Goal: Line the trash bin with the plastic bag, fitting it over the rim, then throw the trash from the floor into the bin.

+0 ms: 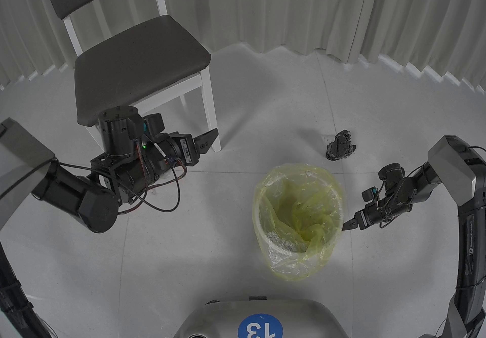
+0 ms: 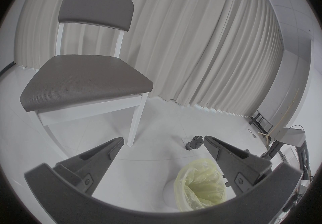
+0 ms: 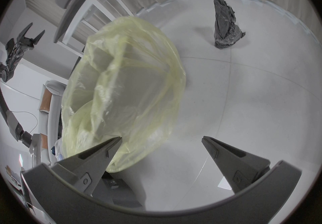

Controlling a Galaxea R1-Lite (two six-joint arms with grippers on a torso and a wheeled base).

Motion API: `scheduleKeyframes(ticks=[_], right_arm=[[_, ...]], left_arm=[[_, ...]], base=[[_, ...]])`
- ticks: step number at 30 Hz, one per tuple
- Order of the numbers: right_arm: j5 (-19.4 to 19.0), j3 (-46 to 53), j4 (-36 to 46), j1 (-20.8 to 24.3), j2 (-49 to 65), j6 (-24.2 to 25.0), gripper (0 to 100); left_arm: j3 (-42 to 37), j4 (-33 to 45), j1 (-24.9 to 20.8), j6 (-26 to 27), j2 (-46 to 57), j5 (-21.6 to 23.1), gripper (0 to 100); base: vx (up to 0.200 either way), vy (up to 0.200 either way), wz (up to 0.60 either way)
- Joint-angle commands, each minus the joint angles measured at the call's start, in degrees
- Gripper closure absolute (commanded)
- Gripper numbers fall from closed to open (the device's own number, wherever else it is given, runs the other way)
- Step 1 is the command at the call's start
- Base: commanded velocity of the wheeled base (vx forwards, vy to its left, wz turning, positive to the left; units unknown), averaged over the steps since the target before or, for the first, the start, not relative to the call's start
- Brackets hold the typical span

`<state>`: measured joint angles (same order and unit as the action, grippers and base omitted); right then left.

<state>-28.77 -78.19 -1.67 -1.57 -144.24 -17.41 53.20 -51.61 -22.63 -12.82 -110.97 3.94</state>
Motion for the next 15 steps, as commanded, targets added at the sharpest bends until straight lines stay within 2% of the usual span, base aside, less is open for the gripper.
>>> scheduleKeyframes(ticks=[1,7,15], right_arm=[[-0.32,4.98,0.00,-1.33,6.43,-0.43,0],[-0.06,9.90,-0.62,-2.03,14.60,0.62,0],[-0.06,11.83,-0.62,-1.24,22.16,3.87,0]], left_arm=[[2.52,0.11,-1.28,-0.80,-4.78,-0.07,0],[8.76,2.31,-2.69,-1.06,-10.93,0.19,0],[21.60,15.32,-5.76,-0.36,-17.53,0.54,0]], base=[[0.000,0.000,0.00],[0.000,0.000,0.00],[0.000,0.000,0.00]])
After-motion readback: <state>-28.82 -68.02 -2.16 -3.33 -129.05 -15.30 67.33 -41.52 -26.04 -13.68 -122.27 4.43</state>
